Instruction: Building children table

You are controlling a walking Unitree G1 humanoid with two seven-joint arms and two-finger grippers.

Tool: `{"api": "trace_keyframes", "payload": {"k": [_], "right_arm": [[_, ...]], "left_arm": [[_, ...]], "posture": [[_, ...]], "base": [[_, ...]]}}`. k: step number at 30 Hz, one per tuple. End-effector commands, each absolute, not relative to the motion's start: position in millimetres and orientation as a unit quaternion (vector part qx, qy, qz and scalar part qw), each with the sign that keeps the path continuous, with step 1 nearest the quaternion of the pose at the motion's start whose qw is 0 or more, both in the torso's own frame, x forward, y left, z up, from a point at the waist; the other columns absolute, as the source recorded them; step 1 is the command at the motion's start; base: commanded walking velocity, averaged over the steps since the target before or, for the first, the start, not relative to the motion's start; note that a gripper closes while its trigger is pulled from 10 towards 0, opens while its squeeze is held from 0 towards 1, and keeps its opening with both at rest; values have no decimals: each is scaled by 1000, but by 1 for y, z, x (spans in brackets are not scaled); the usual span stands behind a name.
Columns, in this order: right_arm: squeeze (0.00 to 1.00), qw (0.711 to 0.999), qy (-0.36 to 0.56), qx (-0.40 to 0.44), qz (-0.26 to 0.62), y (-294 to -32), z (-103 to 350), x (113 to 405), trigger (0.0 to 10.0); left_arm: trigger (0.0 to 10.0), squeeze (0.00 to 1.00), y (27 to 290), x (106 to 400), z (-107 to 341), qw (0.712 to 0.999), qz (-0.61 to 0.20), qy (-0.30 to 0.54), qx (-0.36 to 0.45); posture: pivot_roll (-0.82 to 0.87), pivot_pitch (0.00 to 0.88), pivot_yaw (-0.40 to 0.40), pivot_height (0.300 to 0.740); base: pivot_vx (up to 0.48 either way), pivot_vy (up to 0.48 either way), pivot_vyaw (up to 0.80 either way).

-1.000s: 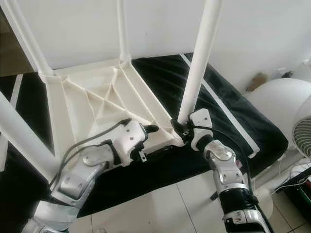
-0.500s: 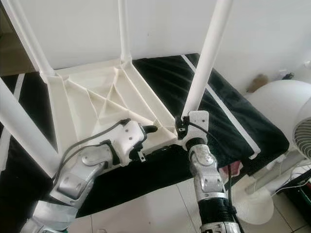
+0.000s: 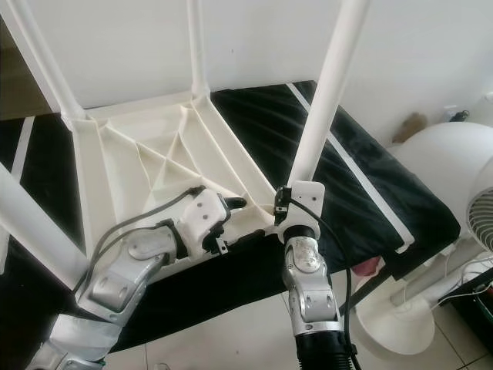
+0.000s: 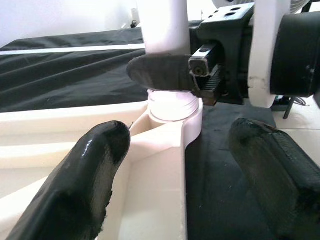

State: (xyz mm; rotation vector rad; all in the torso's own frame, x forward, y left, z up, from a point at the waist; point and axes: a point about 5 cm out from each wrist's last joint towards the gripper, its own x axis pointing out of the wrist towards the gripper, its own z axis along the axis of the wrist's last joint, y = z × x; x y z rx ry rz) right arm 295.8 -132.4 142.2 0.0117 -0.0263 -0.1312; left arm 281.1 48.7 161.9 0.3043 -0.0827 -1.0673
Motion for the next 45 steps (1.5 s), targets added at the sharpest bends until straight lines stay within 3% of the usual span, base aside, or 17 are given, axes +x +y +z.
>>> {"api": "trace_keyframes", "payload": {"k": [1, 3, 4, 20, 22, 23, 32, 35, 45], "right_arm": [[153, 995, 28, -9, -97, -145, 127, 293, 10000], [153, 995, 28, -9, -100, -146, 127, 293, 10000], [1000, 996, 33, 18, -84, -146, 127, 293, 10000], [1000, 999, 11, -20, 28, -165, 138, 302, 10000], [988, 998, 5, -33, 53, -166, 139, 304, 10000], [0, 997, 5, -31, 66, -166, 138, 304, 10000], [0, 991, -9, -50, 122, -169, 143, 306, 10000], [0, 978, -24, -79, 191, -175, 154, 309, 10000], [0, 961, -23, -109, 253, -184, 158, 321, 10000]], "left_arm": [[10000, 0, 48, 283, 165, 850, -505, -43, 143], [10000, 0, 48, 282, 167, 849, -508, -46, 139], [10000, 0, 46, 278, 172, 844, -520, -59, 113], [10000, 0, 40, 272, 171, 838, -532, -62, 105], [10000, 0, 38, 270, 174, 837, -536, -66, 91], [10000, 0, 37, 270, 176, 837, -537, -67, 81], [10000, 0, 38, 271, 176, 834, -540, -65, 86], [10000, 0, 40, 273, 183, 834, -541, -75, 78], [10000, 0, 37, 271, 191, 828, -549, -88, 72]], "posture": [[-87, 41, 4, 740], [-87, 41, 4, 740], [-89, 37, 6, 740], [-90, 23, -3, 740], [-92, 22, 0, 740], [-87, 20, -4, 740], [-89, 19, -4, 740], [-96, 16, -7, 740], [-96, 26, -13, 740]], "base": [[0, 0, 0], [0, 0, 0], [0, 0, 0], [0, 0, 0], [0, 0, 0], [0, 0, 0], [0, 0, 0], [0, 0, 0], [0, 0, 0]]}}
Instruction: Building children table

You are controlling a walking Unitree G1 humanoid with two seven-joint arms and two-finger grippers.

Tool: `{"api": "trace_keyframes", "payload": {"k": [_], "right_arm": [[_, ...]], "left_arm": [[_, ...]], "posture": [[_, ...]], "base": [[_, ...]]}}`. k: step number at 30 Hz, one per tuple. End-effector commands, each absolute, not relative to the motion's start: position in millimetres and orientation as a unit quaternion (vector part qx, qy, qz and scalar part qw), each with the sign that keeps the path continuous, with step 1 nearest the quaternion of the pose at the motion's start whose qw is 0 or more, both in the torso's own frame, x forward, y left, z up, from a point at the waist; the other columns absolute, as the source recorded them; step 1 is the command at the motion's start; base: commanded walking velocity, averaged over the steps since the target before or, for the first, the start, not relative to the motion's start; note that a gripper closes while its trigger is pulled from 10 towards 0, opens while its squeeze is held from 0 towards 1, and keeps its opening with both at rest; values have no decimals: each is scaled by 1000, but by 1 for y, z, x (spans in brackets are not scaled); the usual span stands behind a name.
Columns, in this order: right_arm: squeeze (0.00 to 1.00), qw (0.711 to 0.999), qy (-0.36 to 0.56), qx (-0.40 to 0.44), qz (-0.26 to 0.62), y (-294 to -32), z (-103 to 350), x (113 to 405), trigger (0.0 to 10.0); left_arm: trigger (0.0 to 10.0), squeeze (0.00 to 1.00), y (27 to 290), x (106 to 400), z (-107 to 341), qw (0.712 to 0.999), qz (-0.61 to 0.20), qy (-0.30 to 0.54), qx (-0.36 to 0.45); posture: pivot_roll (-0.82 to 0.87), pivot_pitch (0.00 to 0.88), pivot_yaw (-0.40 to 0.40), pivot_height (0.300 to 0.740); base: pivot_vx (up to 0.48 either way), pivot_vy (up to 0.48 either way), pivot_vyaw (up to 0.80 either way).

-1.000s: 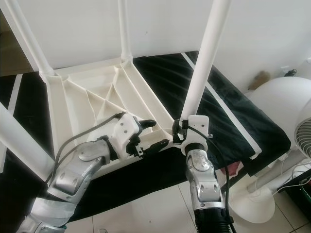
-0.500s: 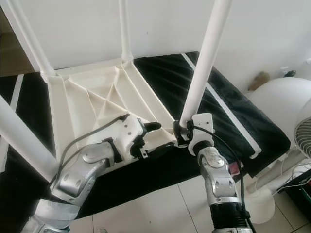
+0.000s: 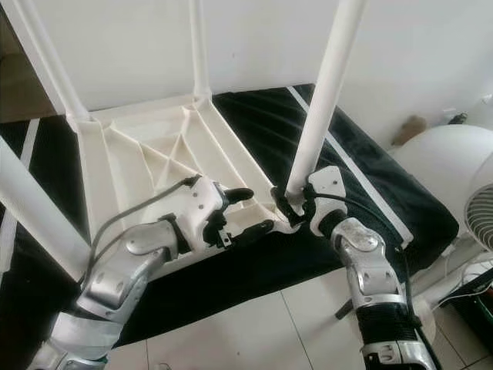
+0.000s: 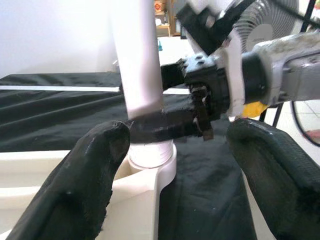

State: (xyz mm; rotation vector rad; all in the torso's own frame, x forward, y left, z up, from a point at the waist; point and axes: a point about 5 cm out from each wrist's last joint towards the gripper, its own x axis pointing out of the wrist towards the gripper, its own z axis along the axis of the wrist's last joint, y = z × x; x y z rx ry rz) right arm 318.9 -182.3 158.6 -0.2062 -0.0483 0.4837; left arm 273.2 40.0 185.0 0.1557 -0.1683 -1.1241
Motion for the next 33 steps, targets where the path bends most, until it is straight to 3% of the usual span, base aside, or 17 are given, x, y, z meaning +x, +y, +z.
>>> {"api": "trace_keyframes", "payload": {"k": [1, 2, 3, 4, 5, 6, 7, 13, 15, 16, 24, 33], "right_arm": [[0, 961, -23, -109, 253, -184, 158, 321, 10000], [0, 957, -23, -115, 265, -183, 158, 322, 10000], [0, 953, -22, -118, 278, -183, 158, 323, 4157], [0, 950, -22, -120, 288, -182, 158, 323, 4157], [0, 948, -22, -122, 295, -182, 158, 324, 2667], [0, 946, -22, -123, 298, -182, 159, 324, 2667], [0, 945, -18, -123, 301, -182, 157, 324, 0], [0, 944, -10, -117, 308, -185, 150, 322, 0], [0, 948, -2, -107, 301, -186, 147, 321, 549], [0, 948, -3, -104, 302, -186, 146, 319, 10000], [0, 957, -24, -36, 287, -177, 149, 306, 10000], [0, 981, -45, -4, 190, -171, 150, 292, 10000]], "left_arm": [[10000, 0, 37, 271, 191, 828, -549, -88, 72], [10000, 0, 37, 271, 192, 828, -548, -90, 72], [10000, 0, 37, 271, 192, 829, -547, -90, 72], [10000, 0, 37, 272, 193, 829, -547, -90, 71], [10000, 0, 37, 272, 192, 829, -547, -89, 73], [10000, 0, 37, 272, 192, 829, -547, -88, 74], [10000, 0, 36, 271, 190, 828, -548, -86, 80], [10000, 0, 34, 268, 190, 824, -555, -86, 78], [10000, 0, 32, 267, 193, 820, -561, -90, 71], [10000, 0, 32, 267, 193, 820, -561, -89, 71], [10000, 0, 34, 269, 186, 822, -560, -75, 75], [10000, 0, 36, 267, 179, 822, -561, -60, 76]], "posture": [[-96, 26, -13, 740], [-96, 27, -15, 740], [-98, 29, -16, 740], [-98, 29, -16, 740], [-98, 31, -17, 740], [-99, 31, -17, 740], [-100, 32, -17, 740], [-100, 36, -15, 740], [-102, 36, -12, 740], [-105, 37, -10, 740], [-110, 44, -2, 740], [-128, 65, 10, 740]], "base": [[0, 0, 0], [0, 0, 0], [0, 0, 0], [0, 0, 0], [0, 0, 0], [0, 0, 0], [0, 0, 0], [0, 0, 0], [0, 0, 0], [0, 0, 0], [0, 0, 0], [0, 0, 0]]}}
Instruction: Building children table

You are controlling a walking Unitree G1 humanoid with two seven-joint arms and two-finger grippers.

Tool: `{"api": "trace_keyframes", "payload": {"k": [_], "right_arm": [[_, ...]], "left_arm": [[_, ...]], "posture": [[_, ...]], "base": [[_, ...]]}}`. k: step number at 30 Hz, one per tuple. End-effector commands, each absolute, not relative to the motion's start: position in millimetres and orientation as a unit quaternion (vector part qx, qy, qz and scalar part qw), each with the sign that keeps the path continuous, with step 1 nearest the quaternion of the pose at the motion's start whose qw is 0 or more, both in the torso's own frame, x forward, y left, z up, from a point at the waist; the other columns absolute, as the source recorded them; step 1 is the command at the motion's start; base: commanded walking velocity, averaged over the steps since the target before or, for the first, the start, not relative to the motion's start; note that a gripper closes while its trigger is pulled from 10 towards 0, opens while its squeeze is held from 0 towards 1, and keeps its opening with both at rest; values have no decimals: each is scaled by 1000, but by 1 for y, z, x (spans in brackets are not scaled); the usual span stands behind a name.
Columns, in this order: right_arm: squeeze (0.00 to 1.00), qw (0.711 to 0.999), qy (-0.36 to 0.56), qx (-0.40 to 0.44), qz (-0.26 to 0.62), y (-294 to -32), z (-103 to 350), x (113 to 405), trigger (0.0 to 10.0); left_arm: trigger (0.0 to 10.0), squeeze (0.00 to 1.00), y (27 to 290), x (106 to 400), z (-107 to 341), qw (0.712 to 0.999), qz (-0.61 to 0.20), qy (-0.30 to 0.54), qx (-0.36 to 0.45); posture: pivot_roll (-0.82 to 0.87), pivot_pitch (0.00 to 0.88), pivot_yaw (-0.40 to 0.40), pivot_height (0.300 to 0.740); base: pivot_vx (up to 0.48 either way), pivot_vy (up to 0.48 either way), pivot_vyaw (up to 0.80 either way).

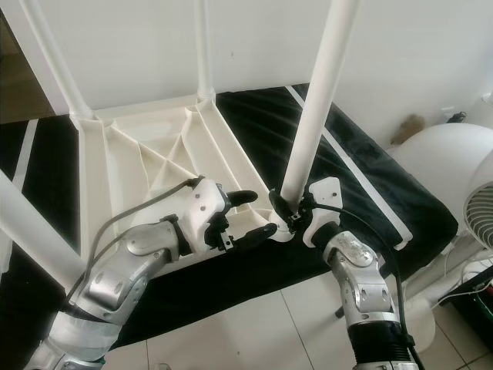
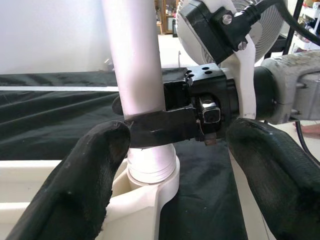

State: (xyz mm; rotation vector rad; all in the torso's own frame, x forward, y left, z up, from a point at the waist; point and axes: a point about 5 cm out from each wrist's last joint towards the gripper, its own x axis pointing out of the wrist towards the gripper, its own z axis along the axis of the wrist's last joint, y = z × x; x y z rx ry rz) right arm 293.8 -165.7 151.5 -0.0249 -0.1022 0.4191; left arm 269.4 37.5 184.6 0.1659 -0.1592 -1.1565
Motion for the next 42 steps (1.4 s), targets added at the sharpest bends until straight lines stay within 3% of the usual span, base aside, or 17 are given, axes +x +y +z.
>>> {"api": "trace_keyframes", "payload": {"k": [1, 9, 17, 38, 39, 40, 41, 42], "right_arm": [[0, 983, -46, -3, 176, -170, 149, 291, 10000], [0, 999, -32, 20, 17, -167, 146, 281, 10000], [0, 990, -23, 67, -120, -162, 138, 273, 10000], [0, 996, -34, 50, -66, -144, 142, 270, 10000], [55, 997, -34, 42, -61, -145, 141, 270, 10000], [545, 997, -35, 38, -58, -146, 141, 269, 10000], [545, 997, -35, 38, -58, -146, 141, 269, 10000], [980, 997, -35, 36, -56, -147, 141, 269, 10000]], "left_arm": [[10000, 0, 37, 267, 178, 822, -561, -59, 76], [10000, 0, 35, 265, 177, 820, -565, -55, 71], [10000, 0, 36, 266, 176, 823, -561, -54, 79], [10000, 0, 32, 265, 177, 817, -568, -56, 82], [10000, 0, 31, 265, 178, 814, -572, -57, 79], [10000, 0, 31, 265, 179, 812, -575, -58, 79], [10000, 0, 31, 265, 179, 812, -575, -58, 79], [10000, 0, 31, 264, 179, 811, -577, -58, 78]], "posture": [[-128, 65, 10, 740], [-139, 68, 5, 740], [-127, 69, -3, 740], [-124, 67, 3, 740], [-126, 66, 4, 740], [-130, 68, 5, 740], [-130, 68, 5, 740], [-131, 68, 5, 740]], "base": [[0, 0, 0], [0, 0, 0], [0, 0, 0], [0, 0, 0], [0, 0, 0], [0, 0, 0], [0, 0, 0], [0, 0, 0]]}}
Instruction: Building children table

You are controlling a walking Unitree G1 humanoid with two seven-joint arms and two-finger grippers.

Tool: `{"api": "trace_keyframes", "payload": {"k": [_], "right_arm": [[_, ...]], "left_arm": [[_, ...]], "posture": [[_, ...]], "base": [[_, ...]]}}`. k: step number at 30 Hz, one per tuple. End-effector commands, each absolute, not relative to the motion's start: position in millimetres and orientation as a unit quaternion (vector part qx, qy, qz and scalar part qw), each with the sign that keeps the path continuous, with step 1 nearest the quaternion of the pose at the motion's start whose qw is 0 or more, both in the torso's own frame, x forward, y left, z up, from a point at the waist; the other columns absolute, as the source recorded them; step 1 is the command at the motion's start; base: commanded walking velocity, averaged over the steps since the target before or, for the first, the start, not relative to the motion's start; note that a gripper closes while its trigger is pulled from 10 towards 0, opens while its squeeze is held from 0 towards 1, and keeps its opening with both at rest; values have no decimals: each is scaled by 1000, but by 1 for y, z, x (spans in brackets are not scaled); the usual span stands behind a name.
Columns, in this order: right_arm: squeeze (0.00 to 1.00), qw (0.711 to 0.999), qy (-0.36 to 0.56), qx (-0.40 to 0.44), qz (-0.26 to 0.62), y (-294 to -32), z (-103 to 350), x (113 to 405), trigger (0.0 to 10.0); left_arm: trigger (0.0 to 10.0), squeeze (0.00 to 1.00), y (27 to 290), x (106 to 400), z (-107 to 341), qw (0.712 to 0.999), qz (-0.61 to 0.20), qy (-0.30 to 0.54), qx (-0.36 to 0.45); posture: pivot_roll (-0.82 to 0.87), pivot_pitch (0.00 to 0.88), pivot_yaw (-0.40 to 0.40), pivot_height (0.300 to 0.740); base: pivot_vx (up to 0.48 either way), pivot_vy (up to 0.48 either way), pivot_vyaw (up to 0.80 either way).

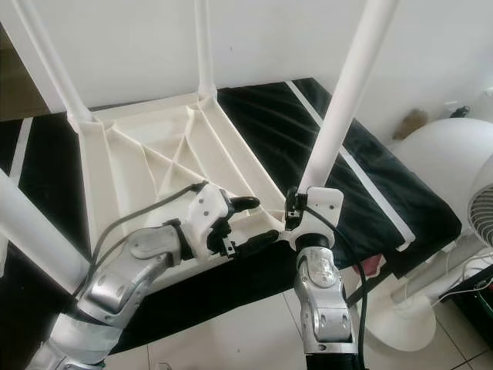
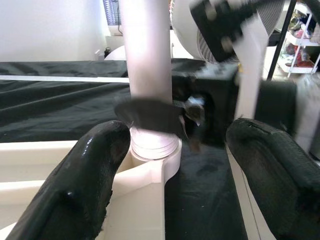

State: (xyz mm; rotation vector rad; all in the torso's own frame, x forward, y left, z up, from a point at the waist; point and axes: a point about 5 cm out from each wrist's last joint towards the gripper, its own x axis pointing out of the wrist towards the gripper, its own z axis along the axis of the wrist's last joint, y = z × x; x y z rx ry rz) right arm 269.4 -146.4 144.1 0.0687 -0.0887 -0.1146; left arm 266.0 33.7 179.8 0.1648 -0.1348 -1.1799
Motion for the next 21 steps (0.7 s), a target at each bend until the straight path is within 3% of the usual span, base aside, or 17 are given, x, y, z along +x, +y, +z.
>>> {"api": "trace_keyframes", "payload": {"k": [1, 9, 11, 21], "right_arm": [[1000, 998, -35, 33, -52, -148, 141, 268, 10000], [1000, 999, -33, 23, -5, -151, 138, 266, 10000], [0, 999, -34, 22, 22, -152, 138, 266, 10000], [0, 992, -34, -18, 116, -168, 141, 278, 10000]], "left_arm": [[10000, 0, 31, 264, 178, 810, -578, -57, 83], [10000, 0, 31, 264, 177, 809, -579, -56, 84], [10000, 0, 29, 264, 178, 806, -583, -57, 84], [10000, 0, 27, 261, 183, 798, -594, -61, 78]], "posture": [[-127, 66, 5, 740], [-129, 55, 8, 740], [-130, 57, 14, 740], [-131, 56, 29, 740]], "base": [[0, 0, 0], [0, 0, 0], [0, 0, 0], [0, 0, 0]]}}
